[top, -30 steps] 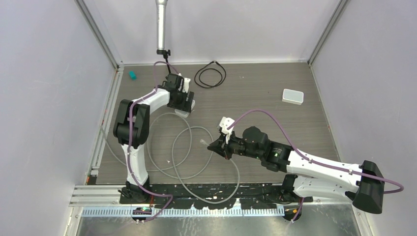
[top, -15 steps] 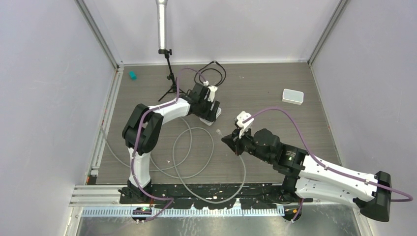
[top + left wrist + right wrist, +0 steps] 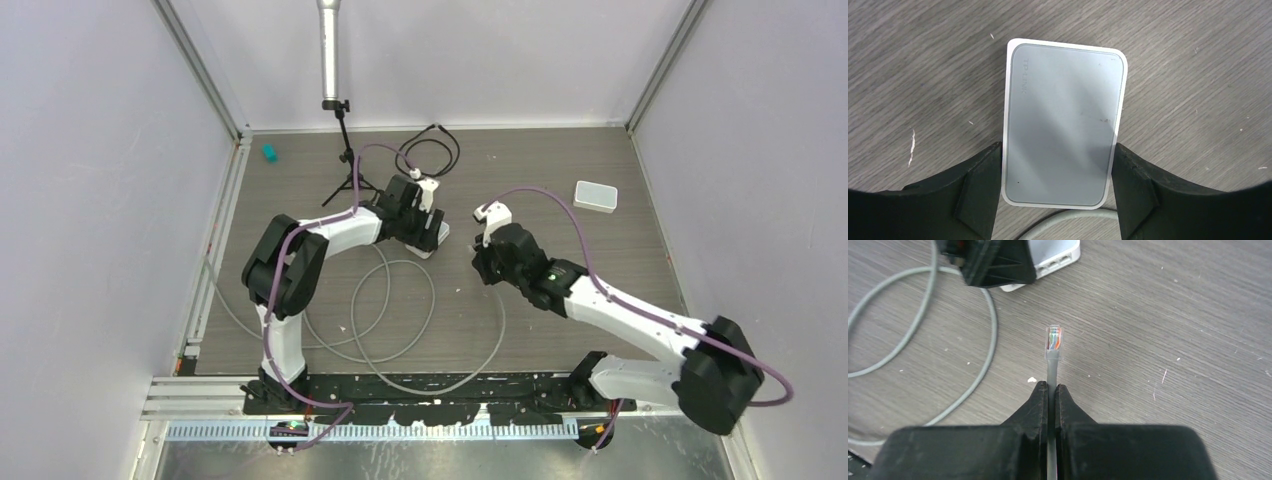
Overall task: Insert the plug into the switch port
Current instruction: Move the switch port to the center of the board.
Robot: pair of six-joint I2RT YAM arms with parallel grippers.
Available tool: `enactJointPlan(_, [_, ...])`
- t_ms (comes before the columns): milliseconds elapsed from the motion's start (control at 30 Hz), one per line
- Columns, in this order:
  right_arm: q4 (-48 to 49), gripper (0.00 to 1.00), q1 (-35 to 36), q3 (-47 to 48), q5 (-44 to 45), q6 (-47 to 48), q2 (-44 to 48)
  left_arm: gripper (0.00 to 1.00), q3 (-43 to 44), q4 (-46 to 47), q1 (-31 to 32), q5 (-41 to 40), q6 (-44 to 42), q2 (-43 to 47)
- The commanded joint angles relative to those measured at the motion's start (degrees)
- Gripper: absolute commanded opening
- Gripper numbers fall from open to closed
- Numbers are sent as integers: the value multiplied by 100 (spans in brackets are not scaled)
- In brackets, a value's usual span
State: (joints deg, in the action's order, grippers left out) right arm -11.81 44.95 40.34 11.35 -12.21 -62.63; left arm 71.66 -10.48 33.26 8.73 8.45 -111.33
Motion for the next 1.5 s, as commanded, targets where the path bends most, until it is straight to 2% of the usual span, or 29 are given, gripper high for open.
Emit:
enactJointPlan(0, [508,1,-255,347,-481,75,-752,49,-361,15,19,393,-54,252])
enactJointPlan(200, [884,1,-270,186,-335,-223,-1290,49,-869,149,305,382,-63,502])
enactJointPlan(533, [1407,1,-19,-1034,43,-869,-378,49,-1463,141,717,33,270,1012])
enactJointPlan(833, [1581,1,377,-1263,227,-906,-144,49,-1028,-694,1110,-656,343,1717])
enactJointPlan(967, [1554,1,510,-1288,360,-837,-120,50,-1223,-866,1380,-1176,499,1953])
enactJointPlan(1133, [1669,1,671,-1403,427,-814,-140,50,-1683,-722,1566,-1348,788,2136])
enactJointPlan(1233, [1709,1,1086,-1430,895,-713,-188,51,-2047,-431,1587,-1331,894,2151])
enactJointPlan(1367, [1890,1,1914,-1488,1813,-537,-160,55,-2331,-129,1588,-1301,856,2131])
enactJointPlan(1467, [2153,1,2232,-1719,2245,-667,-29,60,-2465,24,1596,-1241,788,2162])
